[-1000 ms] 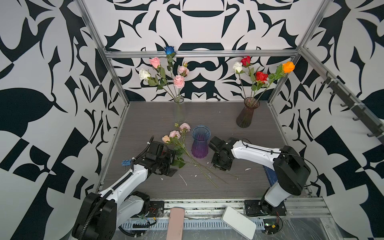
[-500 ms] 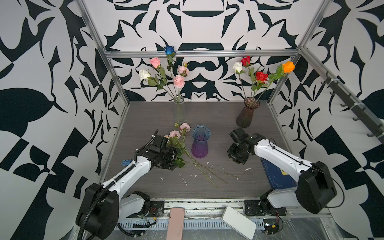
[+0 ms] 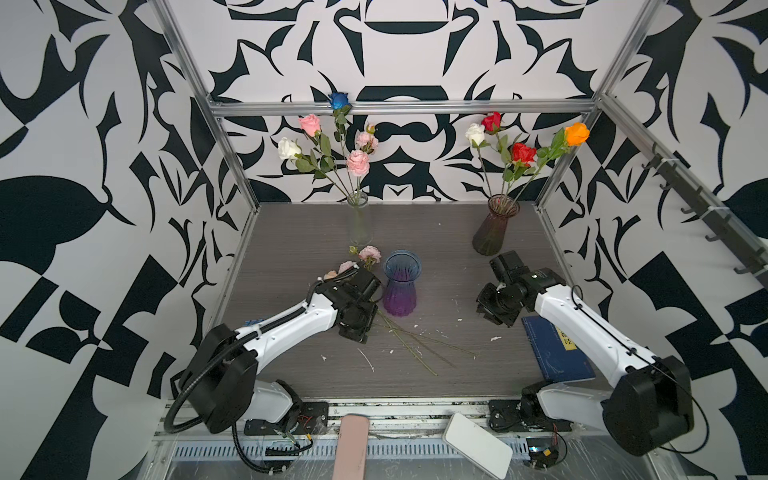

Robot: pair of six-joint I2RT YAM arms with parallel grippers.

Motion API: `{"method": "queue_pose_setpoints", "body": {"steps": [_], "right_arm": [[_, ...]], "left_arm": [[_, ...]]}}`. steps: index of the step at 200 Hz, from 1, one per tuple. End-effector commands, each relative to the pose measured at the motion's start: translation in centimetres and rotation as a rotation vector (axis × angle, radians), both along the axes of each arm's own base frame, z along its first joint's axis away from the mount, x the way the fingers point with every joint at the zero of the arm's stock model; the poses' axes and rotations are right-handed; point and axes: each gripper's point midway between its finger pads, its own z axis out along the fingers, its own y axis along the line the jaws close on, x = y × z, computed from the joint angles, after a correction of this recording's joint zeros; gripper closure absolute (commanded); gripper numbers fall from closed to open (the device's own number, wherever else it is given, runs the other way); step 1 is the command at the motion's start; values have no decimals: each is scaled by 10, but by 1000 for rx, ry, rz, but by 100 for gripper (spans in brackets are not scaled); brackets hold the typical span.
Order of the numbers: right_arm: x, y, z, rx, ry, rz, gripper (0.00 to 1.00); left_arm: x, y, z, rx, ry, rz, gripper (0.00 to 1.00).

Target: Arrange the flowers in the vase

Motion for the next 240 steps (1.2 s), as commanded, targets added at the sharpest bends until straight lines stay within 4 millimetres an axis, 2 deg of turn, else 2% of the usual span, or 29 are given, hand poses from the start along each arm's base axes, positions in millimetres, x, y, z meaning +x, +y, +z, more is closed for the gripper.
{"method": "queue_pose_setpoints", "body": {"steps": [1, 30, 64, 87, 118, 153, 175, 187, 210, 240], "right_arm": [[-7, 8, 6, 50, -26, 65, 73], [-15, 10, 1, 83, -67, 89, 73], [-28, 11, 2, 100, -59, 124, 74], [-22, 10, 8, 80, -80, 140, 74], [-10, 16, 29, 29, -144, 232, 74], [-11, 21, 22, 40, -129, 239, 75], [-13, 24, 16, 63, -107, 215, 75], [-11, 24, 17, 67, -113, 209, 76], [-7, 22, 20, 59, -127, 199, 76], [-8, 23, 14, 77, -111, 183, 77]], "left_arm": [[6, -3, 0, 82, -23, 70, 40], [11, -14, -18, 113, -14, 87, 40], [9, -7, -31, 150, -3, 136, 40], [9, -5, -46, 131, -12, 183, 42], [15, -7, -56, 106, -41, 221, 45], [13, -8, -71, 101, -20, 240, 45], [2, 4, -78, 123, 4, 255, 50], [-2, 14, -79, 137, 3, 269, 57], [-9, 41, -80, 163, 15, 295, 69], [-19, 73, -77, 174, 7, 340, 81]]}}
